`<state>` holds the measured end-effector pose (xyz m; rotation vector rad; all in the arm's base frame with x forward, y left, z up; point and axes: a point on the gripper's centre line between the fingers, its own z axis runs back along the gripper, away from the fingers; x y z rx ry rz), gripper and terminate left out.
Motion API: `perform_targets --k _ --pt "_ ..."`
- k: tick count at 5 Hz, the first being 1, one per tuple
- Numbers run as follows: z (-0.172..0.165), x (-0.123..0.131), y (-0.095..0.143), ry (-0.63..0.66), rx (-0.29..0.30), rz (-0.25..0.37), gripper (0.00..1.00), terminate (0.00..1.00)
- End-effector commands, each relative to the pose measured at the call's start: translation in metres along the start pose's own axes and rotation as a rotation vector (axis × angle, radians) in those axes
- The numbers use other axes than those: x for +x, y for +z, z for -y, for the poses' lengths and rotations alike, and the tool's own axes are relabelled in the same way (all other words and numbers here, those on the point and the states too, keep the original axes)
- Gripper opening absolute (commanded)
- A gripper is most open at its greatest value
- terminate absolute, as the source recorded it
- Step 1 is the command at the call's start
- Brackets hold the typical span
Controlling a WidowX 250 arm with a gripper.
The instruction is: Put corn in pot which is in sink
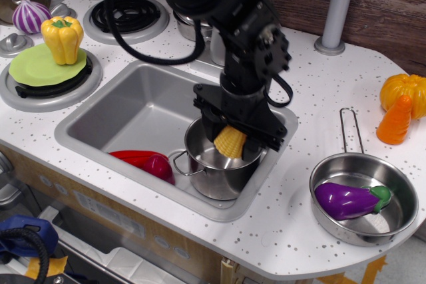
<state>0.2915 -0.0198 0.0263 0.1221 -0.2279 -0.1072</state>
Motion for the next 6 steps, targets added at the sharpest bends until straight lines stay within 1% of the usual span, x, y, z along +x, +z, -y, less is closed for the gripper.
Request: perform_targets --k 1,2,3,5,6 --pt "-0.032 0.018 0.005 -0.047 -0.01 0.082 0.0 0.0" --pt "-0.036 0.017 -0.005 -0.073 -0.026 0.118 1.0 0.0" --pt "-0.038 0.017 -0.006 -0.085 -0.039 0.143 1.0 0.0" --pt "-0.038 0.017 -0.006 -0.085 -0.039 0.143 1.0 0.0" --pt "-0.038 0.017 -0.006 -0.085 -0.039 0.143 1.0 1.0"
